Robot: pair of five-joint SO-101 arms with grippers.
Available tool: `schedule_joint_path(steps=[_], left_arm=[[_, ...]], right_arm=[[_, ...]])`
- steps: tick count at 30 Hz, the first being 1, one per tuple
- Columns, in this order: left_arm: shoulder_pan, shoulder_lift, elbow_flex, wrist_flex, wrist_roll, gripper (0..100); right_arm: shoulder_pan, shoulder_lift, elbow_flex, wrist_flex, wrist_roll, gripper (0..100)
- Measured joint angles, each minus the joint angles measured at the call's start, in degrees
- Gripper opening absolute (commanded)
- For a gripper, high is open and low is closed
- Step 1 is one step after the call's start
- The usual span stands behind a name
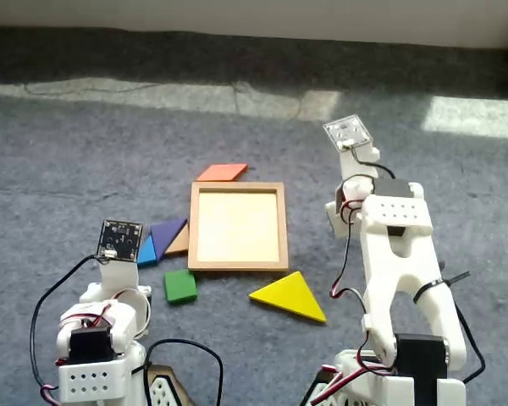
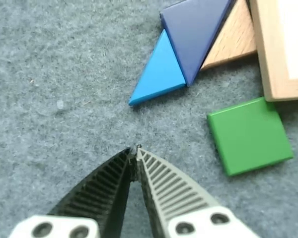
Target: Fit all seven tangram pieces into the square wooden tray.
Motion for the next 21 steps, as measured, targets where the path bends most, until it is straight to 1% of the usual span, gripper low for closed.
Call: schedule_joint_path(steps=[3,5,10,21], left_arm=[[0.00,0.00,0.00,0.00,0.00,1],[0.00,0.00,0.00,0.00,0.00,1],[0.00,0.00,0.00,0.00,0.00,1],[0.00,0.00,0.00,0.00,0.00,1]], right_arm=[[0.09,1.14,0.00,0.00,-6.59,32.0],[0.35,2.90,-0.09,0.09,-10.55,36.8],[0.53,7.91,-4.22,0.44,-16.88,37.2],[0.53,23.65,-18.02,0.44,-21.19,37.2]])
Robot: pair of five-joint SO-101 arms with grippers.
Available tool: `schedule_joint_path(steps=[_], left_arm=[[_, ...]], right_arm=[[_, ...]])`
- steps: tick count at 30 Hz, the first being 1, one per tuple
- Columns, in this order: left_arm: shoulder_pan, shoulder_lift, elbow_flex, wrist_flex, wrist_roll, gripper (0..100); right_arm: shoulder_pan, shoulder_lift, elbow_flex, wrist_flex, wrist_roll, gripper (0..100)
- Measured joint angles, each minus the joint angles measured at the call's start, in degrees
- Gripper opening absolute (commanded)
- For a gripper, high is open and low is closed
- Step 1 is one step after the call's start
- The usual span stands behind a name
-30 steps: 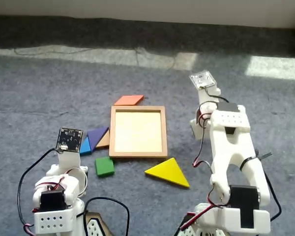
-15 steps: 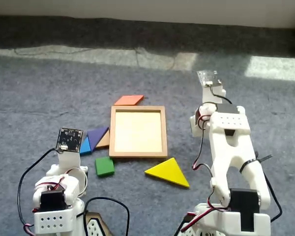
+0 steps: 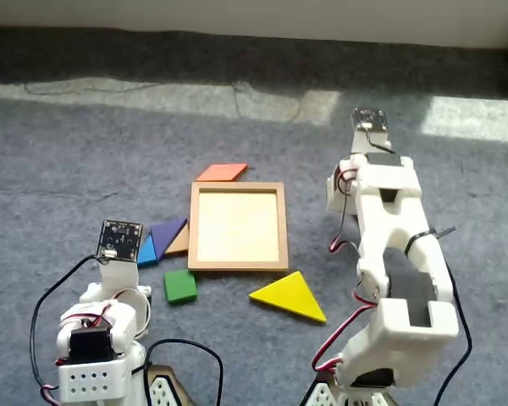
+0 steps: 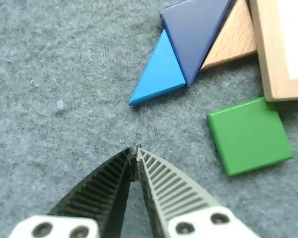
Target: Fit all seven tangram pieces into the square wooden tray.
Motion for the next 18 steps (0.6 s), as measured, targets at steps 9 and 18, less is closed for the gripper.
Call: schedule_joint_path(steps=[9,18], left_arm=[[0.00,0.00,0.00,0.00,0.00,1],[0.00,0.00,0.00,0.00,0.00,1]], right_arm=[[2.81,7.65,-9.05,1.14,-2.46,37.2],[2.81,14.59,-18.20,11.16,-2.55,37.2]])
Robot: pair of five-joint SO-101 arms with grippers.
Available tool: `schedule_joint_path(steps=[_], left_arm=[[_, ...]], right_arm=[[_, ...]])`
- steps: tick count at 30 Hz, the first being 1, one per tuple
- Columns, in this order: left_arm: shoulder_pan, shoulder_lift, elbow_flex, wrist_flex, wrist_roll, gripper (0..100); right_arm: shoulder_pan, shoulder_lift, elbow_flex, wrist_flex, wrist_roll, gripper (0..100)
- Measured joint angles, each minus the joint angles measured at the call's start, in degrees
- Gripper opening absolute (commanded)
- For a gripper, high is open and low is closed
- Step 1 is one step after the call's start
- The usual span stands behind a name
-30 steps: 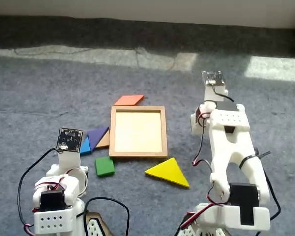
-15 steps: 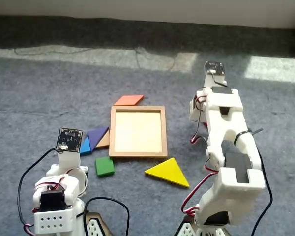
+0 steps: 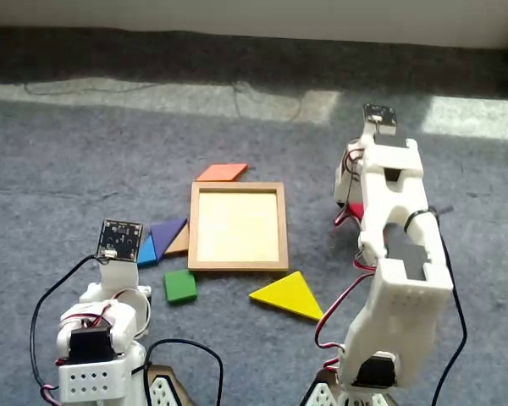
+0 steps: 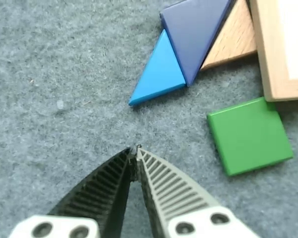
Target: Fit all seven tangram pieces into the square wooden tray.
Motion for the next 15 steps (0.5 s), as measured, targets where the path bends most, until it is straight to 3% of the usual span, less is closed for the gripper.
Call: schedule_joint_path(steps=[10,15], left_arm=[[0.00,0.00,0.00,0.00,0.00,1],[0.00,0.00,0.00,0.00,0.00,1]], right_arm=[[0.00,6.86,-7.30,3.78,0.00,36.8],[0.00,9.05,-9.76,4.13,0.00,25.5]])
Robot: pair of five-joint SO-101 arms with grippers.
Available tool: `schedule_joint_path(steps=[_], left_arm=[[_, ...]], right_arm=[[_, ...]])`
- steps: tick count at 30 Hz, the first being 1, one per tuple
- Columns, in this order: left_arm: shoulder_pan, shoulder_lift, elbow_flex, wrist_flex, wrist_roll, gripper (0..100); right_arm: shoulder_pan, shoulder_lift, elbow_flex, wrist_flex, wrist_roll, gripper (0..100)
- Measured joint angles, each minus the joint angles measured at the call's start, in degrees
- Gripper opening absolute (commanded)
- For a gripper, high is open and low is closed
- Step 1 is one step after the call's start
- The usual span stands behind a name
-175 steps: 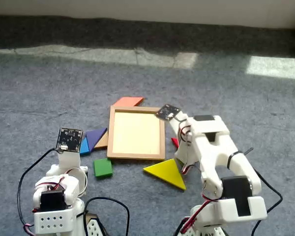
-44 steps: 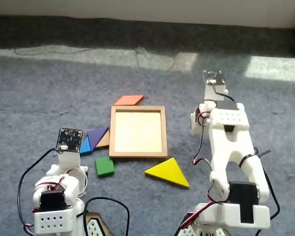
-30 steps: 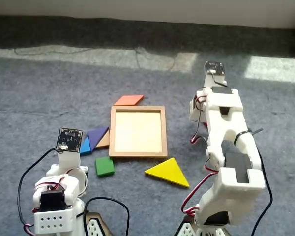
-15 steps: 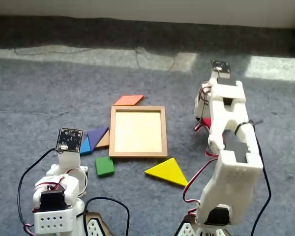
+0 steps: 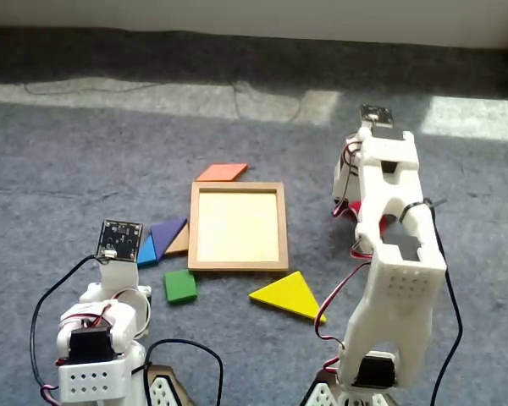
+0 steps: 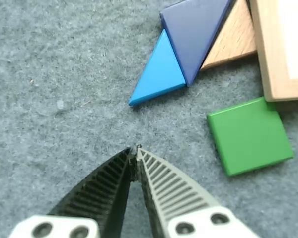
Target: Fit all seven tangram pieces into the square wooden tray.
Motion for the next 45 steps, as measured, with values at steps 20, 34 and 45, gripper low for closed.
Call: schedule_joint_path(steps=[20,34,45], left_arm=[[0.00,0.00,0.00,0.00,0.00,1],[0.00,0.00,0.00,0.00,0.00,1],[0.00,0.00,0.00,0.00,0.00,1]], right_arm=[[0.70,0.88,-12.04,14.33,5.19,24.2],[-2.46,0.88,-13.19,20.13,8.88,40.4],[-2.90,1.76,-11.08,19.96,9.41,40.4]])
